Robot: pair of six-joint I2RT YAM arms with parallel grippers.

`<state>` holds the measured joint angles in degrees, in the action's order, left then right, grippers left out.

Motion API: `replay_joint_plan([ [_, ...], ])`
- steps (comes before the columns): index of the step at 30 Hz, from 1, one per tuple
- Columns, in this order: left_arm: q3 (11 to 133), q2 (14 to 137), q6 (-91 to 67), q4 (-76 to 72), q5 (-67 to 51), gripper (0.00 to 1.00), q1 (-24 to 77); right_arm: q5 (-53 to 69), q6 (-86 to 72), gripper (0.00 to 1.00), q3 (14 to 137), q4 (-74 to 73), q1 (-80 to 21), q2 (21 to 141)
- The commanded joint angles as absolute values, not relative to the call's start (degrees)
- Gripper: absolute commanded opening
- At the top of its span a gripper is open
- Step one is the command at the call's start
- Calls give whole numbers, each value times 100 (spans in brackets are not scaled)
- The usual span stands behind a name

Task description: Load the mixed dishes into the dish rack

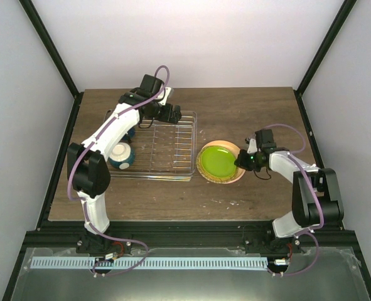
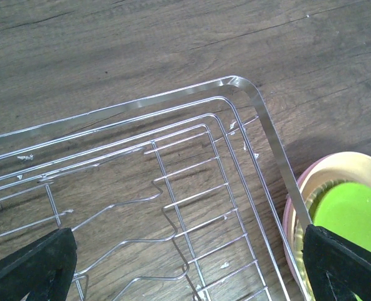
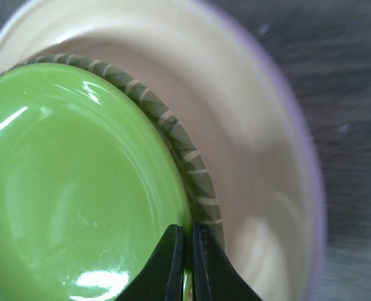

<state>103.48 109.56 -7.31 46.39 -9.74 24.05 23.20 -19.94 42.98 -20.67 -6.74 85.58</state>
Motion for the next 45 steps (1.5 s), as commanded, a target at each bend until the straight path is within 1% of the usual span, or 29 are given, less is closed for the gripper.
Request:
replay_joint_plan([
  [1, 10493, 11083, -782, 4623, -1099, 100, 2417, 2001, -1845, 1, 4694, -2352, -377, 8516],
  [5, 10511, 11096, -808, 4618, -1171, 100, 2417, 2290, -1924, 1, 4861, -2169, -231, 8536],
  [11, 10511, 11108, -801, 4606, -1213, 100, 2417, 3157, -2320, 1, 4858, -1560, 88, 8528],
  [14, 10529, 11127, -803, 4605, -1215, 100, 2417, 3376, -2392, 1, 4979, -1404, 114, 8604],
  [26, 10529, 11223, -799, 4549, -1228, 100, 2417, 3611, -2339, 1, 5791, -1397, 116, 8837],
  [33, 10529, 11250, -808, 4535, -1204, 100, 2411, 3664, -1891, 1, 6717, -1343, 119, 9175],
  [39, 10707, 11120, -961, 4484, -1120, 100, 2364, 3944, -1795, 1, 7186, -867, 106, 9424],
  [45, 10792, 10932, -1241, 4436, -1308, 100, 2039, 4004, -1490, 1, 7527, -518, -28, 9676],
])
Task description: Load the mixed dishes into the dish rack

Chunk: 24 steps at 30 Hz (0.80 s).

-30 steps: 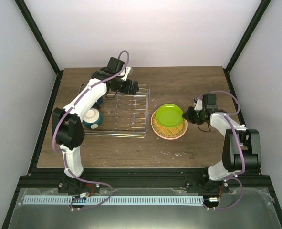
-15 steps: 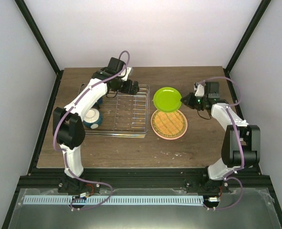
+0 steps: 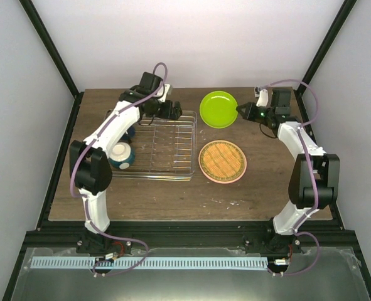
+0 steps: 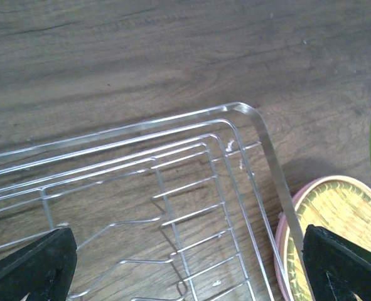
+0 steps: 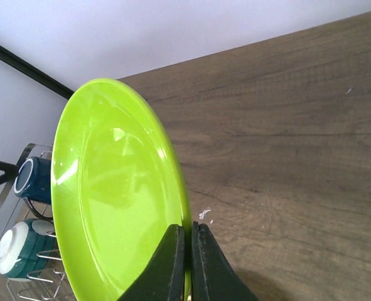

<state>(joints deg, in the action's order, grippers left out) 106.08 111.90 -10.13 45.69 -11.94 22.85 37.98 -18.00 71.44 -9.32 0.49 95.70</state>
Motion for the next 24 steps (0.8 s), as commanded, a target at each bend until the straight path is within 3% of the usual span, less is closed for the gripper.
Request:
replay_joint_plan([
  [1, 10788, 10899, -1247, 4416, -1305, 100, 1993, 3982, -1402, 1, 7574, -473, -90, 9715],
  [24, 10022, 10264, -1338, 4090, -659, 100, 1777, 3665, -423, 1, 7893, 1648, -1275, 10424],
])
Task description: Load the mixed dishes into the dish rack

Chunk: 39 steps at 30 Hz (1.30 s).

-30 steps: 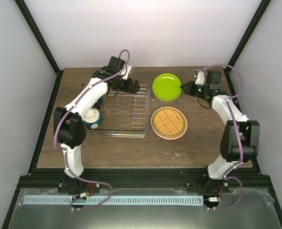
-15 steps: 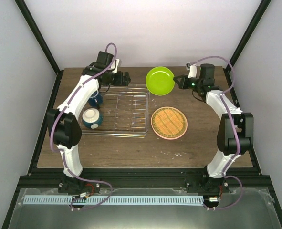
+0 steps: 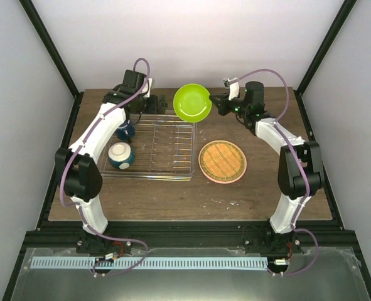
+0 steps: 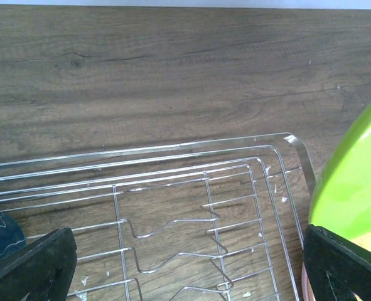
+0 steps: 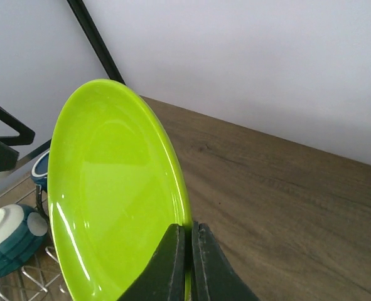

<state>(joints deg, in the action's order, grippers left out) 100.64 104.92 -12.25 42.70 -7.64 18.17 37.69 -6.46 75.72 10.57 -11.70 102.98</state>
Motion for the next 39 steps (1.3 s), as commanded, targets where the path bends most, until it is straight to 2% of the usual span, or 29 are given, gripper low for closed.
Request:
replay_joint_plan([
  [1, 10032, 10260, -1362, 4069, -657, 100, 1778, 3606, -365, 1, 7915, 1675, -1318, 10472],
  [17, 10129, 10208, -1502, 3934, -488, 100, 1714, 2672, 540, 1, 8358, 2298, -2023, 11077],
  [39, 10155, 10266, -1467, 3920, -509, 100, 1600, 1893, 1468, 1, 7943, 2688, -2572, 11142],
])
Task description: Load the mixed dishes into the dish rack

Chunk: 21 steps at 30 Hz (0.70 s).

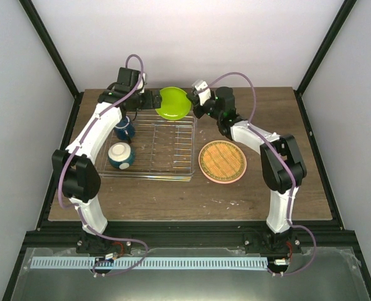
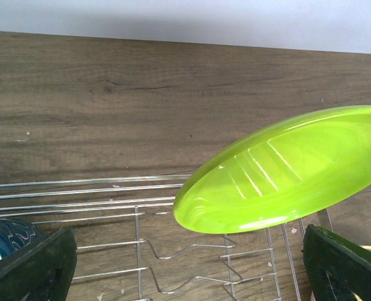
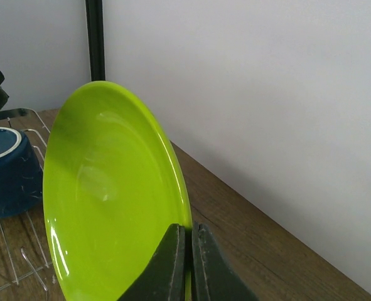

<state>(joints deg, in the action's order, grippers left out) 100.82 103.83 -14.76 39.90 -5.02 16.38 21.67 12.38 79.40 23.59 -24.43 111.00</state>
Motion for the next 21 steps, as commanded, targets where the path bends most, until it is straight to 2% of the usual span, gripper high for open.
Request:
replay_joint_plan([
  [1, 10155, 10273, -1461, 3920, -522, 100, 1593, 1845, 1474, 1, 7931, 2729, -2581, 11156],
  [21, 10147, 10286, -1359, 3946, -586, 100, 1458, 1695, 1683, 1, 7676, 3208, -2750, 11345],
])
